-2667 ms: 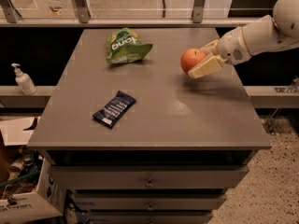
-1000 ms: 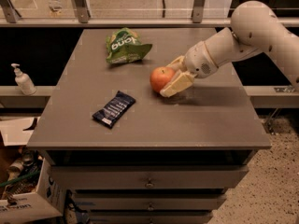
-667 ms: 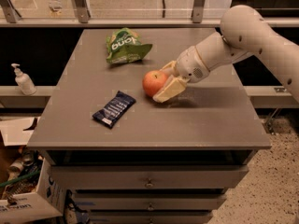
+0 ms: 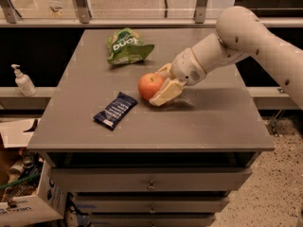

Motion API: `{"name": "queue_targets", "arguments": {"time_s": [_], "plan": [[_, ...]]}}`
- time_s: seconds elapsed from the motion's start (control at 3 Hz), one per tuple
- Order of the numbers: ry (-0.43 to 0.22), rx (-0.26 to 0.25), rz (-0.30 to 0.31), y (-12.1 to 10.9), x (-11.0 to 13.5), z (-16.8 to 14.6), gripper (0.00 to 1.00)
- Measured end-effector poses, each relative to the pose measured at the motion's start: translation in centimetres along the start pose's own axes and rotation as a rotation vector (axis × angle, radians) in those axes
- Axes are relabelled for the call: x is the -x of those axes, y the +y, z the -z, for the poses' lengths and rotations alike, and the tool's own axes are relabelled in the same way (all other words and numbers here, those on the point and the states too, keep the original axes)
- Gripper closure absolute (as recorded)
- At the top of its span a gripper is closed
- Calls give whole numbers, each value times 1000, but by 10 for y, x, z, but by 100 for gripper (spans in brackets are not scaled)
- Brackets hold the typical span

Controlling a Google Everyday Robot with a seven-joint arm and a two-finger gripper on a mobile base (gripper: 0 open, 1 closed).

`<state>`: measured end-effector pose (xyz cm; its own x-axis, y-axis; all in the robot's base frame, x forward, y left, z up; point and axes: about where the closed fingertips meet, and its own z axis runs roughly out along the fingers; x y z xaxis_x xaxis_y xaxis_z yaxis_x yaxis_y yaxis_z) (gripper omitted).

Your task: Move apple near rxbar blueberry

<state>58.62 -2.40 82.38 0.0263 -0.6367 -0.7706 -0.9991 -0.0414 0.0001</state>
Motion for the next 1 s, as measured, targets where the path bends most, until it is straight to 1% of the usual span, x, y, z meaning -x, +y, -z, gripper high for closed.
{"name": "queue_targets", "arguments": {"time_s": [0.33,0.67,1.0], "plan": [[-29,30,23,8,13,-8,100],[-35,46,48,13,22,-12,100],[-35,47,49,13,23,-12,100]]}}
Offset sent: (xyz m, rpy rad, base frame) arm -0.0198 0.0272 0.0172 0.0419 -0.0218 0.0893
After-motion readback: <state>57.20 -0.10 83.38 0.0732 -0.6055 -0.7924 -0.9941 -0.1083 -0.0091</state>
